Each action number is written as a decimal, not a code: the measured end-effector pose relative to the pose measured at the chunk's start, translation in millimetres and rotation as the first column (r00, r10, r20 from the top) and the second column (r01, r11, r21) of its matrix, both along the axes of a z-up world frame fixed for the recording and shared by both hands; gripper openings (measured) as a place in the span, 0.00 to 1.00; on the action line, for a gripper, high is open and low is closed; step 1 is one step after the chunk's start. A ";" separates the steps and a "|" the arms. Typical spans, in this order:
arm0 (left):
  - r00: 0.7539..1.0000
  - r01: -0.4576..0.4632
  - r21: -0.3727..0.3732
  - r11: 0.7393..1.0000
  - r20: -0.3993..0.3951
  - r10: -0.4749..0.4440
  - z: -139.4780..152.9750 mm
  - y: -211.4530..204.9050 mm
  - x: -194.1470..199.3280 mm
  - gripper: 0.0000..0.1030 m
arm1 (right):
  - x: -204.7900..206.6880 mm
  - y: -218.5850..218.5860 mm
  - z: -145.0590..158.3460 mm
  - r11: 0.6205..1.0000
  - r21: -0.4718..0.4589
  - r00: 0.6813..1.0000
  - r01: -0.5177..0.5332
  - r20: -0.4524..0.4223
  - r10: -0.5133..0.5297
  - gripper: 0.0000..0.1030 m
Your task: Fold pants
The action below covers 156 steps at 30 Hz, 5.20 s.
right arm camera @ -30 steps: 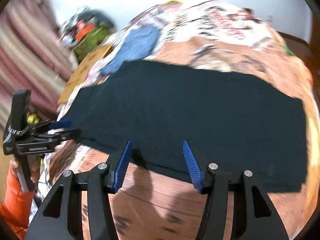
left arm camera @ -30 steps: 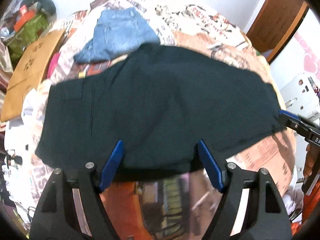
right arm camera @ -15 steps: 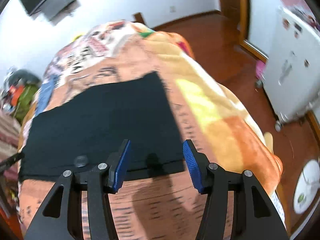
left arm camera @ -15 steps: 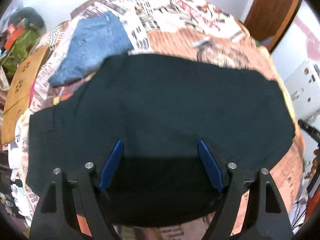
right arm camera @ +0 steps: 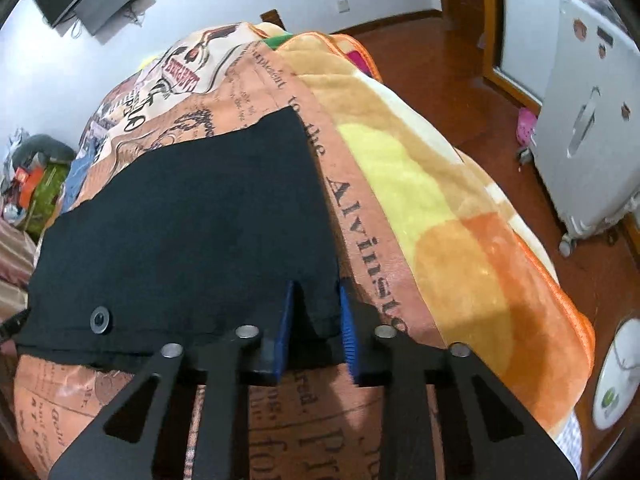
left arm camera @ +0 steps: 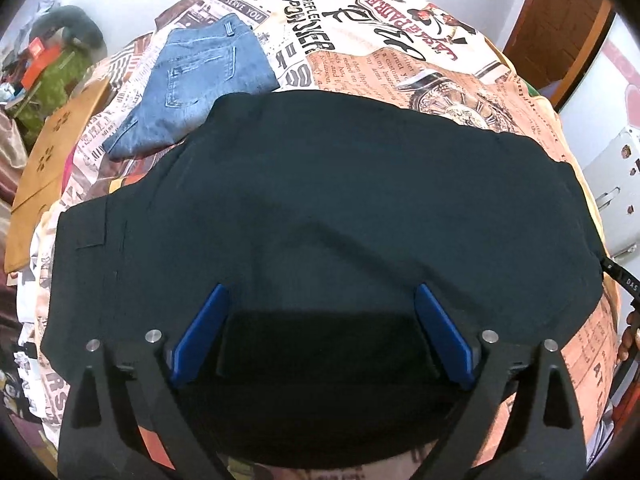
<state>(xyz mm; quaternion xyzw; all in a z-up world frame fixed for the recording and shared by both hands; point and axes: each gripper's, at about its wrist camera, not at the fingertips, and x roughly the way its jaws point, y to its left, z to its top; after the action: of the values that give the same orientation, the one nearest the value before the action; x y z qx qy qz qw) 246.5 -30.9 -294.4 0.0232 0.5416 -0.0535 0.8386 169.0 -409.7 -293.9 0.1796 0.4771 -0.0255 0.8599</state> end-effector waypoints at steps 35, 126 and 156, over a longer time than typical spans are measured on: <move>0.934 0.352 -0.044 0.935 -0.049 -0.354 5.9 -140.8 50.6 0.93 | -30.4 -4.8 -3.8 0.929 0.329 0.986 0.167 -0.038 -0.164 0.50; 0.987 0.085 -0.144 0.986 0.150 -0.063 66.3 5.5 44.6 0.88 | 88.2 200.0 104.6 0.874 -0.087 0.860 -0.478 0.157 0.485 0.46; 0.985 0.147 0.057 0.988 0.079 -0.151 3.5 -28.6 10.9 0.81 | 44.5 153.2 35.1 0.862 0.051 0.863 -0.505 0.007 0.505 0.37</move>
<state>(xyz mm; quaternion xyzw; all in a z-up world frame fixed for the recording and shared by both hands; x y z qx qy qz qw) 257.4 -59.5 -290.9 0.0871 0.5041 -0.1013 0.8532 213.5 -256.5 -258.8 0.0703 0.5108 0.2120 0.8302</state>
